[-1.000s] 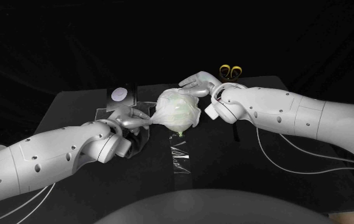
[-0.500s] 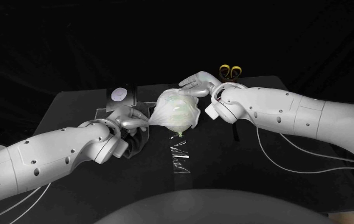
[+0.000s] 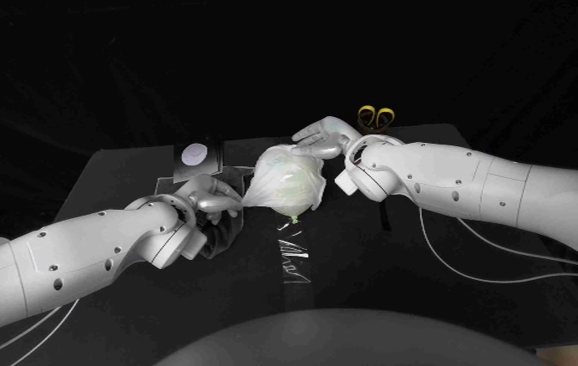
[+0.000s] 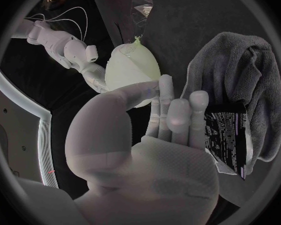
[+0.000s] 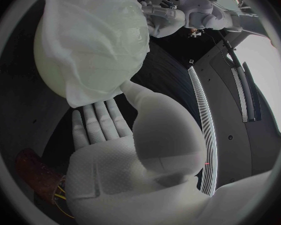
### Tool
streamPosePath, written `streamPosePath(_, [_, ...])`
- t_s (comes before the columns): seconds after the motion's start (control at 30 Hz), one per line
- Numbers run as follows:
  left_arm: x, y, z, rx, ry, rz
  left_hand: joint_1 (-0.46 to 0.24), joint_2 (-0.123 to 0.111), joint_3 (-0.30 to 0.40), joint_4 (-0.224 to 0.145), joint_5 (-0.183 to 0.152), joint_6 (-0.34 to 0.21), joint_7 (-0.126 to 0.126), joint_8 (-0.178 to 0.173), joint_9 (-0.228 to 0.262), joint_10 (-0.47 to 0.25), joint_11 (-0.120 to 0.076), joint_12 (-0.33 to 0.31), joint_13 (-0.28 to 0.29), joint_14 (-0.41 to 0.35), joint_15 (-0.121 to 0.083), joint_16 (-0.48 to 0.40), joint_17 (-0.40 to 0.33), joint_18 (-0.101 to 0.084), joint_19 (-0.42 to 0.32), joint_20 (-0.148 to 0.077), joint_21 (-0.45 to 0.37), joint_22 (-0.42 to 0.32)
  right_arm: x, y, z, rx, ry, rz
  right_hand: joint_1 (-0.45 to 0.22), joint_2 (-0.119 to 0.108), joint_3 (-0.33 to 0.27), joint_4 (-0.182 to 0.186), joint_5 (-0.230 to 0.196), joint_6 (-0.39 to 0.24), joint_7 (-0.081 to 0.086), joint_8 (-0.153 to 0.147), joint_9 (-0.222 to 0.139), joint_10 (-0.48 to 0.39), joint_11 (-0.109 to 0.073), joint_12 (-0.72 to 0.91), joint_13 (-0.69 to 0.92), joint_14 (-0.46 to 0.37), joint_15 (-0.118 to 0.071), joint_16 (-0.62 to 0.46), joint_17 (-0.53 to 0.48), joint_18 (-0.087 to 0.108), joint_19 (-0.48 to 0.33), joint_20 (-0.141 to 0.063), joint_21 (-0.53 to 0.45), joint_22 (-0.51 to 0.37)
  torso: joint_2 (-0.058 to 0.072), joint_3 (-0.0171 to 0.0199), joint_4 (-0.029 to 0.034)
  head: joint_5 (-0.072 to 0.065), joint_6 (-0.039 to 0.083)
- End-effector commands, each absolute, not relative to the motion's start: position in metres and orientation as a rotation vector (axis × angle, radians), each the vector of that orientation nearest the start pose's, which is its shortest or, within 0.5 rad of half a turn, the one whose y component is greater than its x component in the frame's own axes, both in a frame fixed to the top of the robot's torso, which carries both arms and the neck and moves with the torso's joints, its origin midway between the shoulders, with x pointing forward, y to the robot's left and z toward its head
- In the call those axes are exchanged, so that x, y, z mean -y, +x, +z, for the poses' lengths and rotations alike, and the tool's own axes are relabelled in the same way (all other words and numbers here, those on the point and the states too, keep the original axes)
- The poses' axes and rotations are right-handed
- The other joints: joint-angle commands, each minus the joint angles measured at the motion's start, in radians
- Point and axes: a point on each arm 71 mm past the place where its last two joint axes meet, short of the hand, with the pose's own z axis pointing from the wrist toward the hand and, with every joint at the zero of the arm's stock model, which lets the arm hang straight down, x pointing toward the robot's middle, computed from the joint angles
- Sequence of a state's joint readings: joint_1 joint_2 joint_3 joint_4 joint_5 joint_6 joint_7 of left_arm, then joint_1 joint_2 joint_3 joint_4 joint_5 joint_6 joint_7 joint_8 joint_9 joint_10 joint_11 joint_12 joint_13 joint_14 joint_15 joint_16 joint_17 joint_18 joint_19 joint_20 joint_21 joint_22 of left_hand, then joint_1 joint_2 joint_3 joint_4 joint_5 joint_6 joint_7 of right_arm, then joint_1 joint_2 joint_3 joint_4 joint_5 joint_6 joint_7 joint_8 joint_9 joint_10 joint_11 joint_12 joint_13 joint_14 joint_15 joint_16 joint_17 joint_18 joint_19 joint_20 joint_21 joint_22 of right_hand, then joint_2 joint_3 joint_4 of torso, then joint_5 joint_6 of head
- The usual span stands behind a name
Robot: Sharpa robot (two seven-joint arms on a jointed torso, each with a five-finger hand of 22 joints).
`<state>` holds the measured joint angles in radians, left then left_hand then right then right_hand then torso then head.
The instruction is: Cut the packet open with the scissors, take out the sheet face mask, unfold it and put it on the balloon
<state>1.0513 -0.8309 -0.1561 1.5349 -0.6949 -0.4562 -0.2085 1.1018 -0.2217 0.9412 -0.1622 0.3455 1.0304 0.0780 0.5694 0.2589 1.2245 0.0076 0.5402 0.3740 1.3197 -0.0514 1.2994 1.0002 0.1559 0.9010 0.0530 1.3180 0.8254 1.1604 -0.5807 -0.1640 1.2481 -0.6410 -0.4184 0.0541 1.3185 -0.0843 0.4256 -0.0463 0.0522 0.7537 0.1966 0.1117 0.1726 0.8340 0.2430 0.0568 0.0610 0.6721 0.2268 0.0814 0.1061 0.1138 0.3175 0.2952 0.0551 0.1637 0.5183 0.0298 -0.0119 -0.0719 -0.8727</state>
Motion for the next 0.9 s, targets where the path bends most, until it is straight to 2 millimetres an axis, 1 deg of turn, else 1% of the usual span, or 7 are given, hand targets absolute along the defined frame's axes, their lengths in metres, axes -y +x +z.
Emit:
streamPosePath(0.03, [-0.209, 0.427, -0.306, -2.054, -0.817, -0.787, 0.013, 0.023, -0.132, 0.028, -0.021, -0.051, 0.014, 0.034, 0.157, -0.037, 0.009, -0.047, -0.026, -0.030, 0.019, -0.021, -0.046, 0.014, -0.029, 0.020, -0.050, -0.043, 0.154, 0.505, -0.268, -1.847, 0.577, 0.977, 0.009, -0.004, -0.001, -0.006, -0.005, 0.009, 0.085, -0.003, -0.001, -0.001, -0.001, 0.006, 0.002, 0.007, 0.002, 0.003, 0.001, 0.011, 0.005, -0.002, 0.001, -0.001, 0.001, 0.0003, -0.0002, 0.000, 0.000])
streamPosePath(0.2, [-0.208, 0.426, -0.306, -2.053, -0.833, -0.808, 0.019, 0.020, -0.234, 0.053, -0.019, -0.087, 0.027, 0.009, 0.147, -0.066, 0.029, -0.088, -0.052, -0.045, 0.032, -0.026, -0.066, 0.018, -0.041, 0.036, -0.089, -0.082, 0.154, 0.505, -0.267, -1.843, 0.579, 0.978, 0.009, -0.004, -0.001, -0.006, -0.005, 0.009, 0.086, -0.004, -0.001, -0.001, -0.001, 0.006, 0.002, 0.007, 0.002, 0.003, 0.001, 0.011, 0.005, -0.002, 0.001, -0.001, 0.001, 0.0003, -0.0007, 0.001, 0.000])
streamPosePath(0.27, [-0.207, 0.426, -0.306, -2.054, -0.837, -0.813, 0.012, -0.009, -0.295, 0.070, -0.018, -0.137, 0.059, -0.034, 0.126, -0.105, 0.058, -0.117, -0.069, -0.098, 0.057, -0.067, -0.142, 0.024, -0.075, 0.051, -0.133, -0.137, 0.154, 0.505, -0.267, -1.839, 0.580, 0.979, 0.009, -0.004, -0.001, -0.007, -0.005, 0.009, 0.086, -0.004, -0.001, -0.001, -0.001, 0.006, 0.002, 0.007, 0.002, 0.003, 0.001, 0.011, 0.005, -0.002, 0.001, -0.001, 0.001, 0.0005, -0.0008, 0.001, 0.000])
streamPosePath(0.3, [-0.208, 0.426, -0.306, -2.055, -0.838, -0.815, 0.014, -0.023, -0.324, 0.079, -0.019, -0.180, 0.083, -0.065, 0.111, -0.136, 0.077, -0.133, -0.079, -0.175, 0.075, -0.131, -0.250, 0.022, -0.083, 0.064, -0.156, -0.152, 0.155, 0.505, -0.267, -1.837, 0.581, 0.979, 0.009, -0.004, -0.001, -0.007, -0.005, 0.009, 0.086, -0.003, -0.001, 0.000, -0.001, 0.006, 0.002, 0.008, 0.002, 0.003, 0.001, 0.011, 0.006, -0.002, 0.001, 0.000, 0.000, 0.0002, -0.0005, 0.001, 0.000])
streamPosePath(0.37, [-0.208, 0.425, -0.306, -2.056, -0.839, -0.817, 0.014, -0.039, -0.353, 0.084, -0.024, -0.205, 0.097, -0.081, 0.102, -0.162, 0.096, -0.143, -0.086, -0.205, 0.088, -0.155, -0.290, 0.021, -0.087, 0.075, -0.173, -0.163, 0.155, 0.505, -0.266, -1.826, 0.587, 0.985, 0.007, -0.005, -0.002, -0.007, -0.005, 0.009, 0.086, -0.003, -0.001, 0.000, -0.001, 0.006, 0.002, 0.008, 0.002, 0.003, 0.001, 0.011, 0.006, -0.002, 0.001, 0.000, 0.000, 0.0002, -0.0001, 0.002, 0.000])
streamPosePath(0.87, [-0.221, 0.431, -0.292, -2.029, -0.860, -0.824, 0.110, -0.024, -0.546, 0.131, -0.050, -0.312, 0.138, -0.087, 0.069, -0.299, 0.140, -0.111, -0.114, -0.306, 0.130, -0.201, -0.381, 0.027, -0.090, 0.123, -0.280, -0.240, 0.171, 0.510, -0.255, -1.671, 0.695, 1.014, -0.093, -0.031, -0.095, 0.059, -0.005, -0.016, 0.092, -0.010, -0.008, -0.052, 0.006, 0.002, -0.001, -0.096, 0.013, -0.023, -0.020, 0.001, 0.001, -0.002, -0.004, -0.013, 0.001, -0.0001, -0.0001, 0.003, 0.010])
streamPosePath(0.9, [-0.221, 0.431, -0.291, -2.026, -0.861, -0.825, 0.113, -0.022, -0.556, 0.135, -0.050, -0.315, 0.138, -0.084, 0.068, -0.304, 0.140, -0.107, -0.115, -0.309, 0.131, -0.203, -0.385, 0.028, -0.090, 0.124, -0.284, -0.244, 0.172, 0.510, -0.254, -1.668, 0.697, 1.015, -0.095, -0.030, -0.099, 0.062, -0.005, -0.014, 0.092, -0.010, -0.008, -0.052, 0.006, 0.003, -0.001, -0.091, 0.012, -0.022, -0.019, 0.001, 0.004, -0.002, -0.004, -0.012, 0.000, -0.0001, 0.0001, 0.002, 0.019])
